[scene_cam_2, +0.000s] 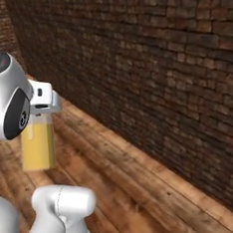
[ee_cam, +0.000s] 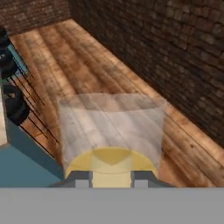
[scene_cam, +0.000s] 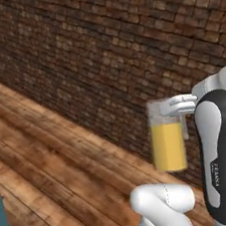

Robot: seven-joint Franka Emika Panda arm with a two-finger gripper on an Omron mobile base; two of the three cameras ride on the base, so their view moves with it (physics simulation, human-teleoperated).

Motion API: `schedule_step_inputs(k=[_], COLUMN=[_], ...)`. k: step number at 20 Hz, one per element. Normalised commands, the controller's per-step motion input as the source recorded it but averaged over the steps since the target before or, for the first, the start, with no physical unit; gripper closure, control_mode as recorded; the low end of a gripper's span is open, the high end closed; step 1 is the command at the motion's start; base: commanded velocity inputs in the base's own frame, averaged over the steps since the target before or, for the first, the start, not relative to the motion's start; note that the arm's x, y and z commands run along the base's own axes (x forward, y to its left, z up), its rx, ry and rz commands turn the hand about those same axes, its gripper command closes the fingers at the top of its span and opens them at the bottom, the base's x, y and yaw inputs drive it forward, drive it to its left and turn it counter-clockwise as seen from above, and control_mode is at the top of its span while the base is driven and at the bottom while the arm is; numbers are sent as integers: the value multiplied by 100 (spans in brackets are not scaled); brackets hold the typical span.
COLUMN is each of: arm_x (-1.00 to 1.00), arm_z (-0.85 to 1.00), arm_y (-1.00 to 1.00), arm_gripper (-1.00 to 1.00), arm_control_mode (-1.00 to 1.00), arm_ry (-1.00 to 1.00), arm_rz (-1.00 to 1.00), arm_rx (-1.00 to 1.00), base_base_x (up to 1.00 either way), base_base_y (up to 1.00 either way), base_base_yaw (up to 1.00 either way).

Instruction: There is a tray on the dining counter. Grab the cup, mug, and pitcher and place them on the tray. The pitcher may be placed next to the tray if it cannot fit the tray.

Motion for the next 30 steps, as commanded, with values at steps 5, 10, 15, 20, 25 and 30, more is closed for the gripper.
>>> schedule_step_inputs(k=[5,10,15,20,25,30], arm_x=[0,0,0,0,0,0], arm_z=[0,0,0,0,0,0], arm_y=[0,0,0,0,0,0], arm_gripper=[100,100,100,100,100,100], arm_control_mode=[100,100,100,100,100,100], arm_ry=[0,0,0,0,0,0], arm_rz=[0,0,0,0,0,0], arm_rx=[0,0,0,0,0,0], base_base_x=[100,100,100,100,100,100], base_base_y=[-23,-20,-23,-34,-46,-47], base_base_yaw=[64,61,57,54,53,53])
